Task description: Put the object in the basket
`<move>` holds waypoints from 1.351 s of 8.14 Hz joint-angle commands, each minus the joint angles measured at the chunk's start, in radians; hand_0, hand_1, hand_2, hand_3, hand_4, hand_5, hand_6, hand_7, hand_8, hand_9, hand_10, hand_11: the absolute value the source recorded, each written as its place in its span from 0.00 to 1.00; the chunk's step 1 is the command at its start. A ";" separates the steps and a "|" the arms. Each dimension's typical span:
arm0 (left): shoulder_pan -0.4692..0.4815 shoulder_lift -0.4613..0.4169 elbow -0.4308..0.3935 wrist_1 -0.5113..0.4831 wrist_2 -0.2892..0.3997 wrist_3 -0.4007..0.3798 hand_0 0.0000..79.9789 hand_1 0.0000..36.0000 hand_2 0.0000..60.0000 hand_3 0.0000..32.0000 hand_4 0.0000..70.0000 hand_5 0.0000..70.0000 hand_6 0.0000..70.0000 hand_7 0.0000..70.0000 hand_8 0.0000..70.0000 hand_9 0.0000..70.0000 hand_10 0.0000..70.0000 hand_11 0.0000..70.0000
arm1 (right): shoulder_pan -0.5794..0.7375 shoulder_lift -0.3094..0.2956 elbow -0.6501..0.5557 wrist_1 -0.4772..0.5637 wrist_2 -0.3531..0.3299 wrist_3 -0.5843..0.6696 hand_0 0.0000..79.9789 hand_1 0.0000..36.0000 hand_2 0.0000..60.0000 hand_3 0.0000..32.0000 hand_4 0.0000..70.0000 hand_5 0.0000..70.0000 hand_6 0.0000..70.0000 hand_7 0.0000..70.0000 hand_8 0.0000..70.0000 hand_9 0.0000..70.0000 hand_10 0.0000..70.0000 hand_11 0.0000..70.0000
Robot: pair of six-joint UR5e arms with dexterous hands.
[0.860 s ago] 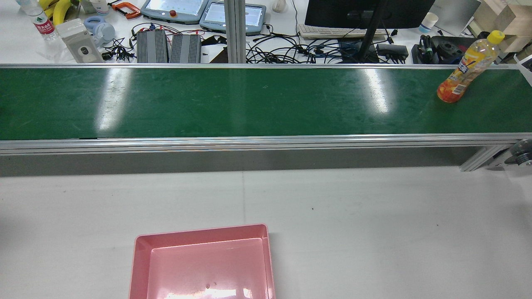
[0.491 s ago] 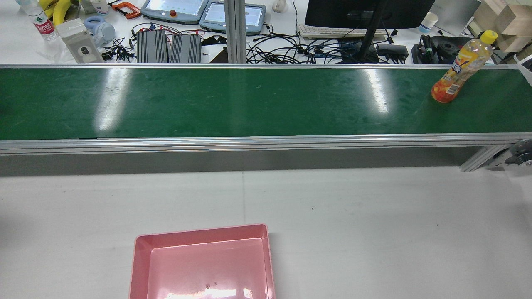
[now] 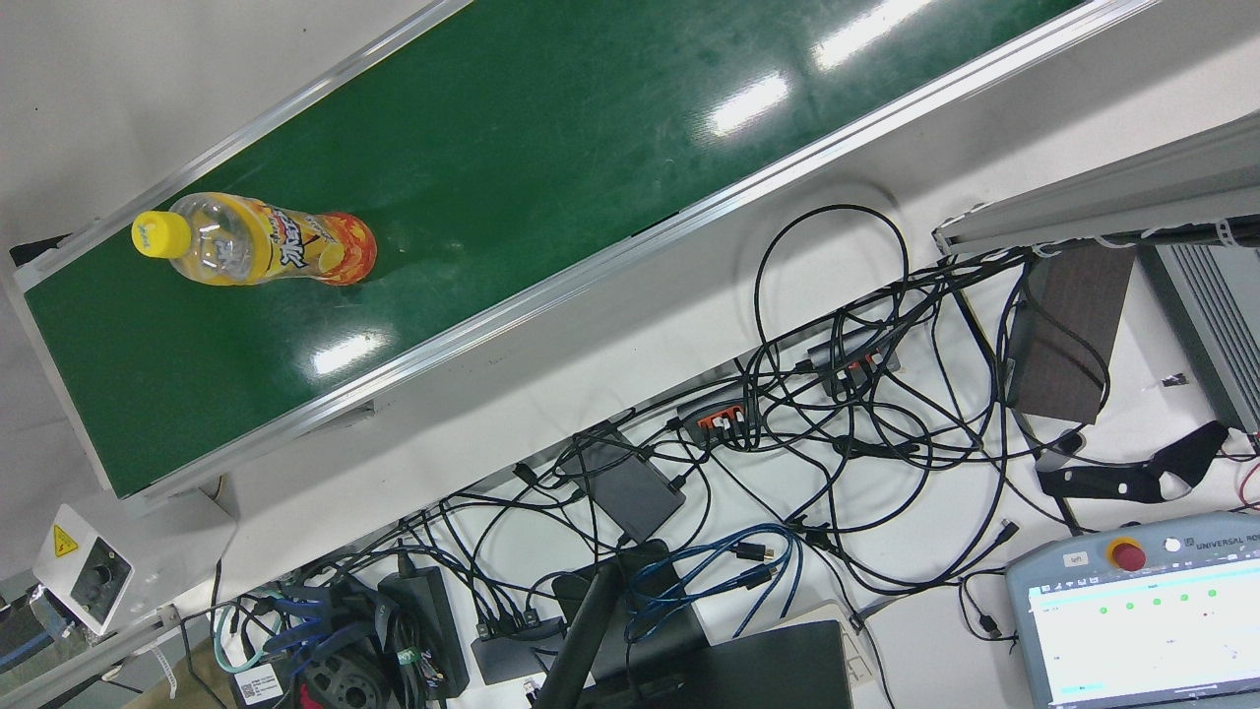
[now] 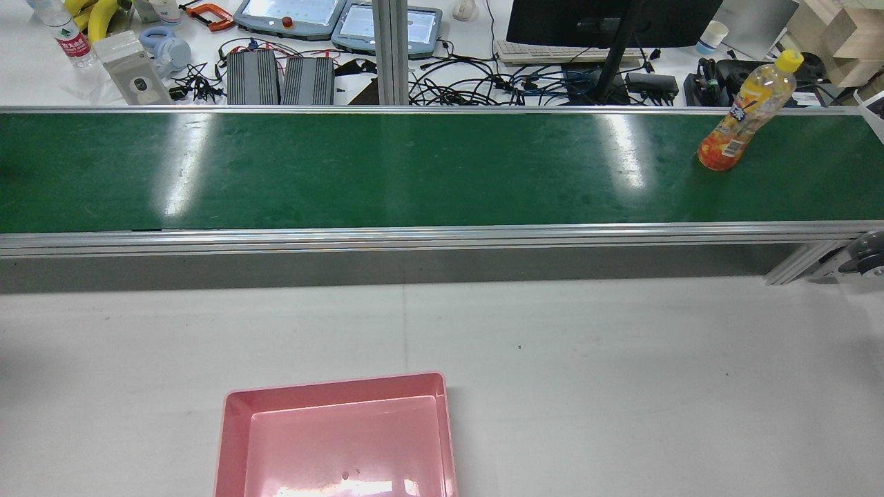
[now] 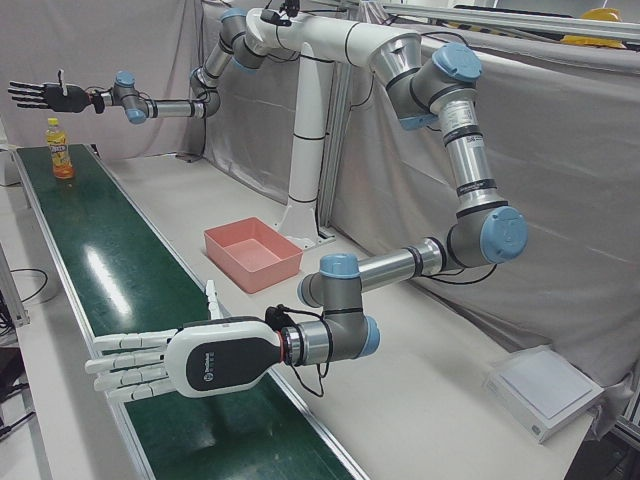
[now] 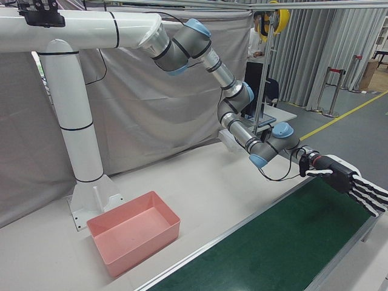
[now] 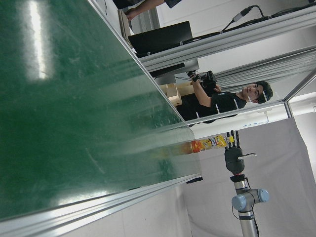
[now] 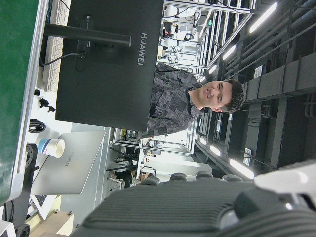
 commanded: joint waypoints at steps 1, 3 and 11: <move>0.000 0.000 0.001 0.001 0.000 0.002 0.68 0.26 0.00 0.62 0.00 0.00 0.00 0.01 0.04 0.03 0.04 0.09 | 0.000 0.000 0.000 0.000 0.001 0.000 0.00 0.00 0.00 0.00 0.00 0.00 0.00 0.00 0.00 0.00 0.00 0.00; 0.000 0.002 0.001 0.000 0.000 0.002 0.72 0.31 0.00 0.73 0.00 0.00 0.00 0.00 0.04 0.03 0.02 0.06 | 0.000 0.000 0.000 0.000 -0.001 0.000 0.00 0.00 0.00 0.00 0.00 0.00 0.00 0.00 0.00 0.00 0.00 0.00; 0.017 0.000 -0.001 0.000 0.000 0.003 0.69 0.40 0.00 0.48 0.00 0.00 0.00 0.01 0.06 0.05 0.02 0.07 | 0.000 0.000 0.002 0.000 0.001 0.001 0.00 0.00 0.00 0.00 0.00 0.00 0.00 0.00 0.00 0.00 0.00 0.00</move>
